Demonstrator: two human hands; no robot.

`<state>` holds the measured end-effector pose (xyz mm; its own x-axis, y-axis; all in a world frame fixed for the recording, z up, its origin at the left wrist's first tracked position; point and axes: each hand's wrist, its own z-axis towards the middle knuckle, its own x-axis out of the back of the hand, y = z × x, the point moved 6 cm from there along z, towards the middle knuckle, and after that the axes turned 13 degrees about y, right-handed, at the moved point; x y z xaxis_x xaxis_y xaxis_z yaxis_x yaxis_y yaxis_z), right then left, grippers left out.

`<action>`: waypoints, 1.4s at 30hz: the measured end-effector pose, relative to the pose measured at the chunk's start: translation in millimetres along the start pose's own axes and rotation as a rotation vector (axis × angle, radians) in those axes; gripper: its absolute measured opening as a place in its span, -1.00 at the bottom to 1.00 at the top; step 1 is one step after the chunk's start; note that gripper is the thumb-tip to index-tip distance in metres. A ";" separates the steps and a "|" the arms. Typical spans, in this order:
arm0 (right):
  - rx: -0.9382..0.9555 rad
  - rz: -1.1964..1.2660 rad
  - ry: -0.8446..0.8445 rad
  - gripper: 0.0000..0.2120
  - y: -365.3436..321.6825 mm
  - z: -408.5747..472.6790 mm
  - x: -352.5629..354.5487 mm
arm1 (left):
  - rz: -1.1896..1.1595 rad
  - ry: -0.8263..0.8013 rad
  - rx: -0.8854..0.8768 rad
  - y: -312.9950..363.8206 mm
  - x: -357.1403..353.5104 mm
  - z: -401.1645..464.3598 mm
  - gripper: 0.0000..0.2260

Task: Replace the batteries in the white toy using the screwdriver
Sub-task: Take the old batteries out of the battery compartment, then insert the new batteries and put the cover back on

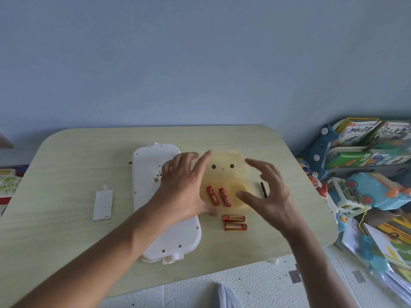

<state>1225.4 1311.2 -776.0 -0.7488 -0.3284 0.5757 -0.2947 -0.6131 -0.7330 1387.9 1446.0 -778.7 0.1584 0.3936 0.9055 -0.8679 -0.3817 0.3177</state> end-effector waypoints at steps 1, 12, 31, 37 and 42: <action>-0.052 -0.022 -0.100 -0.12 7.0 1.1 1.3 | 0.031 -0.028 -0.002 -0.4 -2.5 1.5 0.30; -0.152 -0.051 -0.208 0.22 39.4 13.5 -14.4 | -0.039 -0.049 0.039 -5.6 -11.4 29.1 0.23; -0.147 -0.055 -0.016 -0.69 29.6 30.8 -5.5 | -0.377 0.087 0.010 -6.0 -6.8 53.4 -0.79; -0.173 -0.088 0.030 -0.73 28.8 34.6 -9.3 | -0.432 0.076 0.075 -7.9 -13.0 54.8 -0.77; -0.159 -0.107 0.035 -0.73 28.5 34.9 -9.4 | -0.419 0.074 0.076 -4.0 -13.0 56.4 -0.76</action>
<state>1244.8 1271.8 -789.6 -0.7271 -0.2407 0.6429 -0.4620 -0.5212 -0.7176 1415.9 1395.3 -775.8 0.4532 0.5860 0.6717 -0.6980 -0.2354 0.6763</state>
